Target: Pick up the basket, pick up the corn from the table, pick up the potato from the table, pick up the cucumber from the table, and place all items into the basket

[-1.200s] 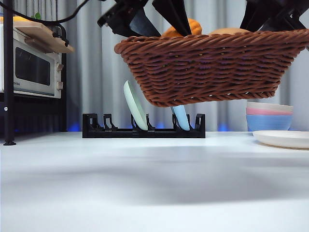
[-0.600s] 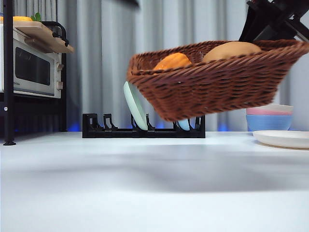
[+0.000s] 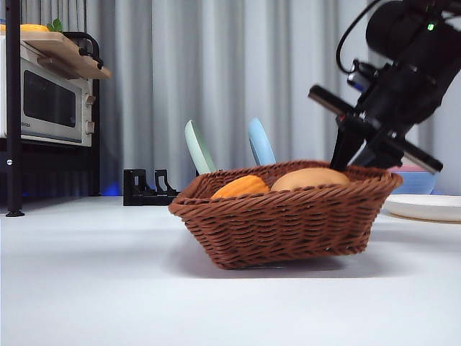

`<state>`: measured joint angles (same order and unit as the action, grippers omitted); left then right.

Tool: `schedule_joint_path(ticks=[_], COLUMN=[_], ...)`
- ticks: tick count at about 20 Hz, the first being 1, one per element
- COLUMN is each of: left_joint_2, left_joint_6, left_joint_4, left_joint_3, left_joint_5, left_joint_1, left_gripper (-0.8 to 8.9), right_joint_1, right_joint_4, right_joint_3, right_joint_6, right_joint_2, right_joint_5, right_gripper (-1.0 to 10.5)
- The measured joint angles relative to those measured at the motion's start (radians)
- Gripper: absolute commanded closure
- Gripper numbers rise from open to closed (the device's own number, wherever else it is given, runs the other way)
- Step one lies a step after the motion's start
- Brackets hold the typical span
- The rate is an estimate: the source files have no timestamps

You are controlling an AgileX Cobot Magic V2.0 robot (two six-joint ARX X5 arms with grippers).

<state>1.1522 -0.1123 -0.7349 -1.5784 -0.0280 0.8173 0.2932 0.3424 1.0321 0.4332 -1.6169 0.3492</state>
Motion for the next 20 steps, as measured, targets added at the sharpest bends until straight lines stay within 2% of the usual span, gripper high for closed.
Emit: schedule_joint_path(ticks=[2,5,7,11,18,19,20], left_joint_2=[-0.002,0.003,0.003,0.003,0.003,0.003,0.003], left_joint_6=[0.0,0.008,0.016,0.054,0.177,0.19,0.204], left_joint_4=[-0.032,-0.066,-0.064,-0.065,-0.091,-0.092,-0.092], left_joint_3=[0.0,0.0,0.0,0.0,0.0,0.0,0.0], left_joint_5=[0.0,0.0,-0.003,-0.035,-0.307,-0.327,-0.337], left_joint_1=[0.0,0.0,0.0,0.0,0.0,0.0,0.0], left_gripper=[3.42,3.42,3.42,3.42,3.5,3.63,4.18], right_joint_1=[0.0,0.0,-0.008,-0.026,-0.032,-0.032,-0.032], right_joint_4=[0.0,-0.007,-0.006,0.005,0.088,0.102,0.119], right_joint_3=[0.0,0.0,0.0,0.0,0.0,0.0,0.0], right_joint_6=[-0.008,-0.054,-0.067,-0.083,-0.133,-0.142,-0.155], right_joint_2=[-0.01,-0.01,-0.009,0.079,0.461,0.505,0.552], right_joint_5=[0.003,0.006,0.006,0.008,0.007,0.008,0.008], right_gripper=[8.8,5.6,4.5,4.4,4.5,4.5,4.6])
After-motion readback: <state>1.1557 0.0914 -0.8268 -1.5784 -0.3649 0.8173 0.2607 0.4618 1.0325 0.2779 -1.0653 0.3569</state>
